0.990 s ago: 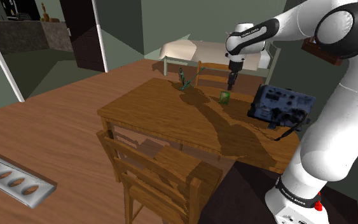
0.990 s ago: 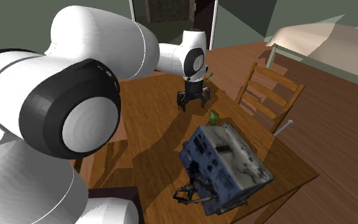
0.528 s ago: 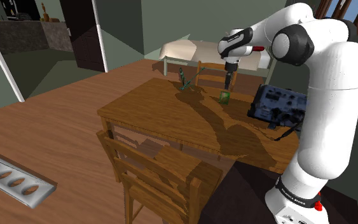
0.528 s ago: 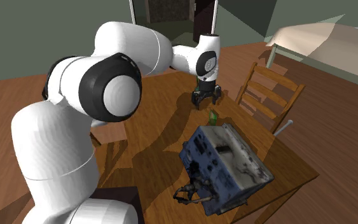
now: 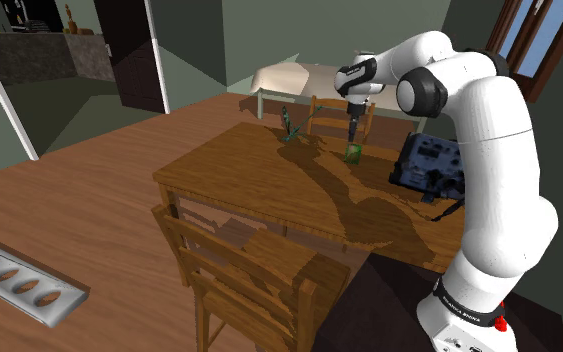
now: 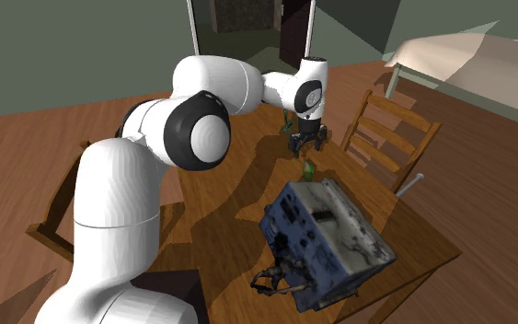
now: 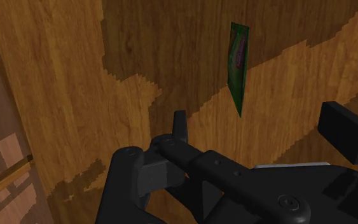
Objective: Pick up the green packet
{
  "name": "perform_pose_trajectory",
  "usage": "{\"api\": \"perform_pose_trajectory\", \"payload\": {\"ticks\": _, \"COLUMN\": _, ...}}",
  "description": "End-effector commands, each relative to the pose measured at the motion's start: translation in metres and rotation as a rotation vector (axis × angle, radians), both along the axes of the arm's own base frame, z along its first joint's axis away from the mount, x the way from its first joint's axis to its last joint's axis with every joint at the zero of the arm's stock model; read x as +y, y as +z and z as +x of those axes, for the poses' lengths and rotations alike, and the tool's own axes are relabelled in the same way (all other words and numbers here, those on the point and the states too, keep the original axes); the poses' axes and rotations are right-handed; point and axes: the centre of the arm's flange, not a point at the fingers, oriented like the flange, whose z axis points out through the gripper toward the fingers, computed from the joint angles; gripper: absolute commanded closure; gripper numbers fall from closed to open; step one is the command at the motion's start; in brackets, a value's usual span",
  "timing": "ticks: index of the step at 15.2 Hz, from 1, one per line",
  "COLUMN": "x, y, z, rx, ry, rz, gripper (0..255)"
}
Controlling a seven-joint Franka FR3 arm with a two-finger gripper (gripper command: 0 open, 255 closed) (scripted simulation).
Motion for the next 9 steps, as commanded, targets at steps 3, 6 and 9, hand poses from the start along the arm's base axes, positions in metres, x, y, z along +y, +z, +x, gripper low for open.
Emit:
{"api": "perform_pose_trajectory", "payload": {"ticks": 3, "x": -0.001, "y": -0.022, "z": 0.000, "rx": 0.000, "ry": 0.001, "rz": 0.000, "gripper": 0}}
{"api": "perform_pose_trajectory", "payload": {"ticks": 6, "x": -0.001, "y": -0.030, "z": 0.000, "rx": 0.000, "ry": 0.001, "rz": 0.000, "gripper": 0}}
{"api": "perform_pose_trajectory", "payload": {"ticks": 9, "x": -0.001, "y": -0.030, "z": 0.000, "rx": 0.000, "ry": 0.001, "rz": 0.000, "gripper": 255}}
